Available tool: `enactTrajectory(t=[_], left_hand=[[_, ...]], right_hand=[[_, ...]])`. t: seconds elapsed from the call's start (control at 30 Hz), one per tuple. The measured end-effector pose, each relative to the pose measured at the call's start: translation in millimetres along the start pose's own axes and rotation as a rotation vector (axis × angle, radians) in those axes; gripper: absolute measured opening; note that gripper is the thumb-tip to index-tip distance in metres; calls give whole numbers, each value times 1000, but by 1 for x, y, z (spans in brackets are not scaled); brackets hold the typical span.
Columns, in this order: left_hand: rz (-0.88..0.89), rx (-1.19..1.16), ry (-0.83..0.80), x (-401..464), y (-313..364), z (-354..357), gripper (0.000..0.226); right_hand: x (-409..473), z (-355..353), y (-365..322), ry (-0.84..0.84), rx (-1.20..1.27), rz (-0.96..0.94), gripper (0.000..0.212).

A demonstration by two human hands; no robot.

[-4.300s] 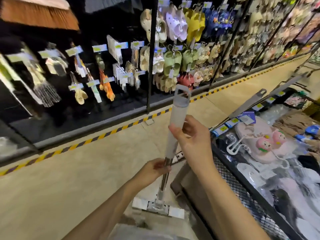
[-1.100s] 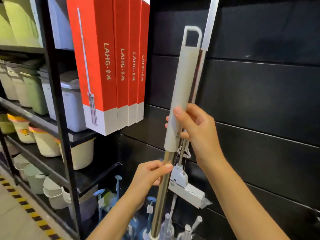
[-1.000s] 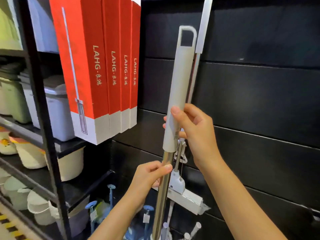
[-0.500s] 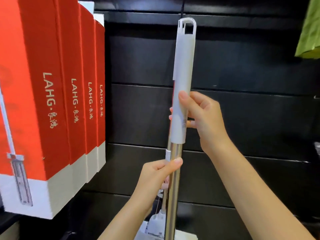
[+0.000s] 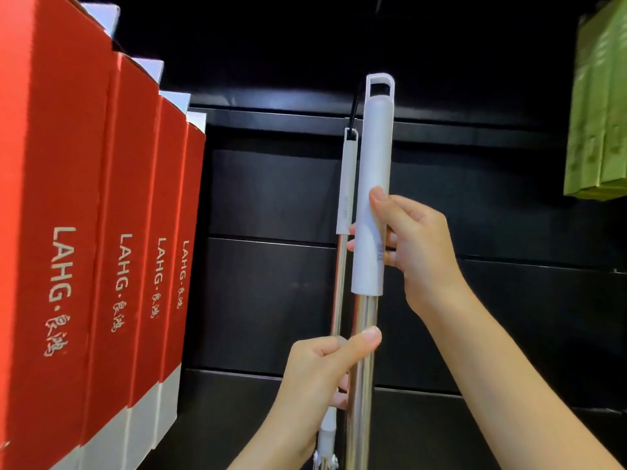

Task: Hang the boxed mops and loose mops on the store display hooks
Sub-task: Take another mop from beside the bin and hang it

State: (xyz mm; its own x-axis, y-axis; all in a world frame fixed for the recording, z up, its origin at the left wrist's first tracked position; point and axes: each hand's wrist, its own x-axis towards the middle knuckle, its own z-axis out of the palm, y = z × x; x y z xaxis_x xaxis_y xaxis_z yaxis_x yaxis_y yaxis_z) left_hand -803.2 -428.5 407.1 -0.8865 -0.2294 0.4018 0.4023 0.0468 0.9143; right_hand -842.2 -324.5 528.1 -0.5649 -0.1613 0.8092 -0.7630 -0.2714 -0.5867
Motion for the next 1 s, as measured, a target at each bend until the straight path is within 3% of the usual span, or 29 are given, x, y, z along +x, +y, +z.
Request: enactTrajectory(t=[0.13,0.3,0.4,0.6,0.8,1.0], left_hand=[[41,-24,-20,8,15,4,63],[77,-36,-38,18,25,7,76],[107,-41,-53,22,36,8,64],[160,-74,-26,29,61,12,75],[207,-99,-52,33,78,13,51],[236,-109,-58,34,85,11,46]], right_hand=[[15,0,-7,-6,-15,-17,26],[30,-2,-13,-10,19,-56,33],[38,-3,-22,-7,12,-78,39],[55,-1,-43,-18,1,-122,30],[69,0,-54,-17,-1,-177,29],[76,3,-57,-15,18,-192,29]])
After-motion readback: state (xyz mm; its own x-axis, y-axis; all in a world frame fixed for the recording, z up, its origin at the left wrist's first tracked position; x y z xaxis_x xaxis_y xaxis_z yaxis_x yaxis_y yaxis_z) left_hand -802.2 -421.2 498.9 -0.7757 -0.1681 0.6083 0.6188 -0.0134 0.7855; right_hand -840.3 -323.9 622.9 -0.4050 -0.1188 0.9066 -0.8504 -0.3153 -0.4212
